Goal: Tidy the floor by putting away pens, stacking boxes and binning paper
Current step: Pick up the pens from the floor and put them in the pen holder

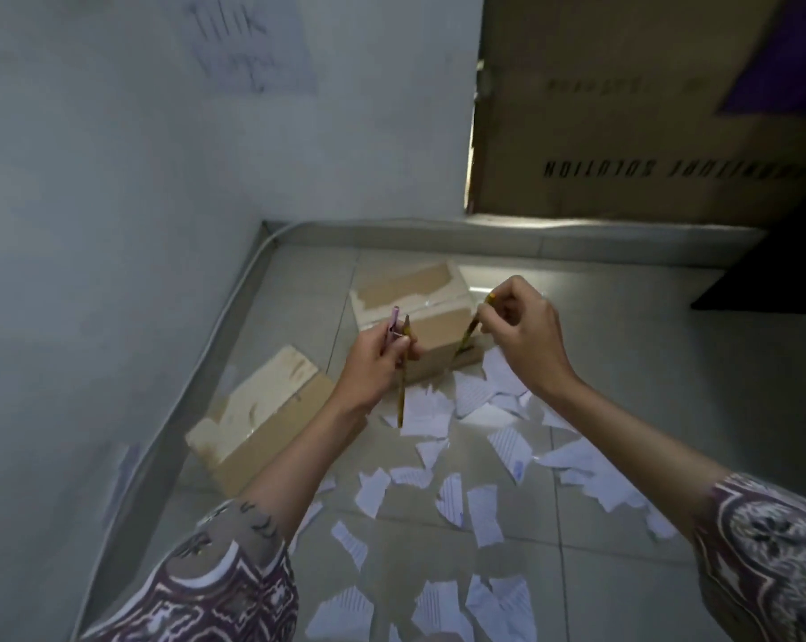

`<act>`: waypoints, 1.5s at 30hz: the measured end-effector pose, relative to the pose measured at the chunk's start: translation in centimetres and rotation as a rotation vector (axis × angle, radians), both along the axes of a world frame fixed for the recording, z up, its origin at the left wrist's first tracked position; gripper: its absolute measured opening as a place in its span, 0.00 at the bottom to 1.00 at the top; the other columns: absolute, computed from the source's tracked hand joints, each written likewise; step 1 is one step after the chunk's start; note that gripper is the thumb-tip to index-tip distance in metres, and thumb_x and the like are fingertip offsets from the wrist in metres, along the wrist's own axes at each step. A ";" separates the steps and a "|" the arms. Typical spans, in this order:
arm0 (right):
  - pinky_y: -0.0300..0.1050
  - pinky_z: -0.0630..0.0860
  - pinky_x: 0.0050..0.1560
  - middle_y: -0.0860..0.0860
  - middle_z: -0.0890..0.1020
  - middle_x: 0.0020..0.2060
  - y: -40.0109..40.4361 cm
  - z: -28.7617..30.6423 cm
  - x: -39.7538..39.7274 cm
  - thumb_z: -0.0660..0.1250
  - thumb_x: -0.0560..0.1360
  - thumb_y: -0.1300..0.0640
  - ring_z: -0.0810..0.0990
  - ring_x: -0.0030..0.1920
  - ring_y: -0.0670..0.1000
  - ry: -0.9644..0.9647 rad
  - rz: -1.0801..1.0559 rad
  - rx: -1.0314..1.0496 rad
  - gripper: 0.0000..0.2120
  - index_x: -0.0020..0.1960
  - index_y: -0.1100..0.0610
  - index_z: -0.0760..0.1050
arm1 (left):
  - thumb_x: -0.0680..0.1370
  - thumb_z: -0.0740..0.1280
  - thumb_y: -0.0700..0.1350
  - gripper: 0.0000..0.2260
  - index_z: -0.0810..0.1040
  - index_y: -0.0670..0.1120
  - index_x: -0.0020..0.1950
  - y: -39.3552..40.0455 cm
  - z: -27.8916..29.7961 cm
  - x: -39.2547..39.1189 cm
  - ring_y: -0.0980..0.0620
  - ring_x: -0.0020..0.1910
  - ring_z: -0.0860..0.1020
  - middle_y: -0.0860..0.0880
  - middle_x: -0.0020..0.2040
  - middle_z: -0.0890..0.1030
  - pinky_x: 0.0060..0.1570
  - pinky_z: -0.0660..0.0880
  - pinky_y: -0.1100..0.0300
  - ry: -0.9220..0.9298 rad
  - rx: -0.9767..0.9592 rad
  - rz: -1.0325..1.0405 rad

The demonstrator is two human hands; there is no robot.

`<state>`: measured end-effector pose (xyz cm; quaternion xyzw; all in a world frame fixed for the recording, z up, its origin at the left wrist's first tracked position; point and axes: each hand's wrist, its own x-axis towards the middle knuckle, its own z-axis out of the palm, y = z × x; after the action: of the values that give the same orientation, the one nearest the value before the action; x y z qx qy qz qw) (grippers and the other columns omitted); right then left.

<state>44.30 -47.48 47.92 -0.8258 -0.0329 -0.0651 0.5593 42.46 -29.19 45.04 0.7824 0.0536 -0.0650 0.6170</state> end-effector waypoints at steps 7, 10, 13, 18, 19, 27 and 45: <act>0.50 0.72 0.35 0.62 0.78 0.34 -5.2 12.3 -1.7 0.65 0.74 0.63 0.75 0.34 0.59 -0.037 0.041 -0.022 0.03 0.43 0.63 0.76 | 0.76 0.64 0.34 0.06 0.75 0.44 0.43 -5.3 14.0 0.5 0.46 0.42 0.82 0.43 0.42 0.81 0.42 0.80 0.54 -0.016 -0.124 -0.136; 0.43 0.70 0.36 0.53 0.77 0.31 -7.2 17.1 -2.9 0.66 0.74 0.63 0.73 0.33 0.47 -0.015 0.051 0.000 0.03 0.43 0.62 0.77 | 0.75 0.65 0.34 0.05 0.76 0.43 0.44 -7.9 19.3 0.0 0.48 0.44 0.81 0.44 0.42 0.80 0.38 0.82 0.55 -0.019 -0.179 -0.202; 0.37 0.71 0.36 0.48 0.78 0.32 -8.9 21.9 -4.1 0.67 0.73 0.62 0.74 0.33 0.41 -0.004 0.053 0.009 0.02 0.44 0.60 0.79 | 0.75 0.66 0.33 0.02 0.76 0.39 0.47 -10.2 24.8 -0.3 0.49 0.42 0.81 0.44 0.42 0.79 0.36 0.82 0.56 -0.041 -0.217 -0.273; 0.30 0.71 0.34 0.48 0.80 0.33 -10.7 28.7 -6.0 0.67 0.73 0.64 0.76 0.31 0.38 -0.026 0.072 0.069 0.05 0.47 0.61 0.81 | 0.74 0.67 0.34 0.03 0.79 0.38 0.47 -13.2 32.0 -0.8 0.47 0.42 0.82 0.42 0.42 0.81 0.37 0.82 0.56 -0.095 -0.241 -0.419; 0.30 0.71 0.34 0.50 0.81 0.34 -11.0 30.0 -6.3 0.67 0.73 0.64 0.77 0.32 0.38 -0.037 0.068 0.079 0.05 0.48 0.62 0.81 | 0.74 0.67 0.35 0.03 0.79 0.38 0.46 -13.6 33.4 -0.8 0.47 0.42 0.83 0.42 0.42 0.81 0.38 0.82 0.55 -0.108 -0.245 -0.442; 0.36 0.75 0.35 0.57 0.82 0.38 -13.8 38.3 -7.6 0.67 0.72 0.68 0.79 0.33 0.41 -0.128 -0.028 0.174 0.07 0.49 0.66 0.81 | 0.74 0.67 0.34 0.03 0.81 0.38 0.44 -16.6 40.9 -0.8 0.47 0.40 0.83 0.42 0.38 0.81 0.42 0.82 0.48 -0.215 -0.119 -0.600; 0.49 0.78 0.34 0.60 0.82 0.32 -27.1 44.8 -6.6 0.68 0.73 0.63 0.79 0.31 0.53 -0.364 -0.340 -0.010 0.04 0.41 0.62 0.80 | 0.80 0.59 0.47 0.09 0.61 0.46 0.45 -30.3 46.6 2.2 0.71 0.39 0.68 0.52 0.36 0.68 0.33 0.69 0.58 -0.429 -0.051 -0.687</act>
<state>37.69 -74.63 92.73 -0.7971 0.0062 -0.3056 0.5209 44.62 -59.52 91.62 0.7350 -0.3425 -0.1038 0.5759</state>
